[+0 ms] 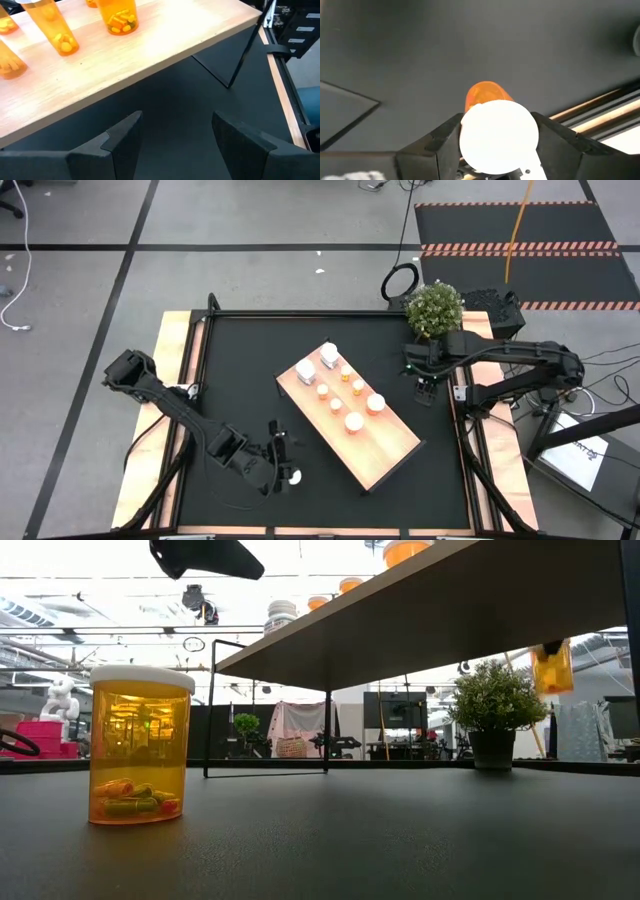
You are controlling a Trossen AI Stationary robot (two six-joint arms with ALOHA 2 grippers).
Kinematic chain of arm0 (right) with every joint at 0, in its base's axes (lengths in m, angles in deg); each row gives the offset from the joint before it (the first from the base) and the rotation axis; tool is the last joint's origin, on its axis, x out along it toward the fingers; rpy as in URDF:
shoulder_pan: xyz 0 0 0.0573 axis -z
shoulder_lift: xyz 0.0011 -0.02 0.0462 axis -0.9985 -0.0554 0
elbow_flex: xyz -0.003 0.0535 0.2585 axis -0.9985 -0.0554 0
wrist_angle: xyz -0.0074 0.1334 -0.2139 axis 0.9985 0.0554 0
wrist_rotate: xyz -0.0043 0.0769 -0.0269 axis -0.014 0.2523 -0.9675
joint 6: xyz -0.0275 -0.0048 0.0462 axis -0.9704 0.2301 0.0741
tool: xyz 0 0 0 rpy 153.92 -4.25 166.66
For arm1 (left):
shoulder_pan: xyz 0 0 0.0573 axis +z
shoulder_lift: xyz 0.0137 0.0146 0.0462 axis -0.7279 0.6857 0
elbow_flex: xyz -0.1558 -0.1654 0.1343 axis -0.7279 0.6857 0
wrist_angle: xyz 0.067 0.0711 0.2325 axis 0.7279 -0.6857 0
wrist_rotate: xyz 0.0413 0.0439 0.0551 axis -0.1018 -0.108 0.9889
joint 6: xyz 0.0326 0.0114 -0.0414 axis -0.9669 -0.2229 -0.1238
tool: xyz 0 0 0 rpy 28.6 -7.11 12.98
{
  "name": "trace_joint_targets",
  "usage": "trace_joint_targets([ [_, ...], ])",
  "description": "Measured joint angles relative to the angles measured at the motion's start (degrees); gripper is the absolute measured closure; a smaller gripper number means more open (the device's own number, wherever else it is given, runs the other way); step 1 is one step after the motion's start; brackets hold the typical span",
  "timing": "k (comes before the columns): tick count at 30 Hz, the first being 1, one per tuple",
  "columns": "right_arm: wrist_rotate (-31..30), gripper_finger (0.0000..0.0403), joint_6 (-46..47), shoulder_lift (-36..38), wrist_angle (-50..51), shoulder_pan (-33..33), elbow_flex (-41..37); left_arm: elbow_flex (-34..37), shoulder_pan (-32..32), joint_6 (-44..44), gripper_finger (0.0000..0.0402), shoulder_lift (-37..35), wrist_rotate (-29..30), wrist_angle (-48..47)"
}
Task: Pick and place medicine bottles onto shelf by color
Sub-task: Put the large orange pill bottle on the shelf aligned with the other large orange pill bottle
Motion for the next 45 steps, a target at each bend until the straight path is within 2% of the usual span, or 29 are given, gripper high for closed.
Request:
trace_joint_targets([
  [9, -0.06, 0.0192, 3.92, 0.00, 4.26, -6.86, 8.80, 0.00, 1.36, 1.05, 0.0163, 0.00, 0.00, 0.04],
  [24, -0.05, 0.0192, 14.97, -1.50, 4.02, -22.02, 17.46, 0.00, 1.39, 1.44, 0.0163, 0.00, 0.00, 0.04],
  [36, -0.35, 0.0192, 15.73, -12.12, 4.12, -29.74, 28.86, 0.00, 1.39, 2.42, 0.0163, 0.00, -0.02, -0.07],
  [45, -0.18, 0.0192, 15.72, -17.64, 4.16, -31.70, 30.38, 0.00, 1.32, 2.84, 0.0163, 0.00, -0.02, -0.20],
])
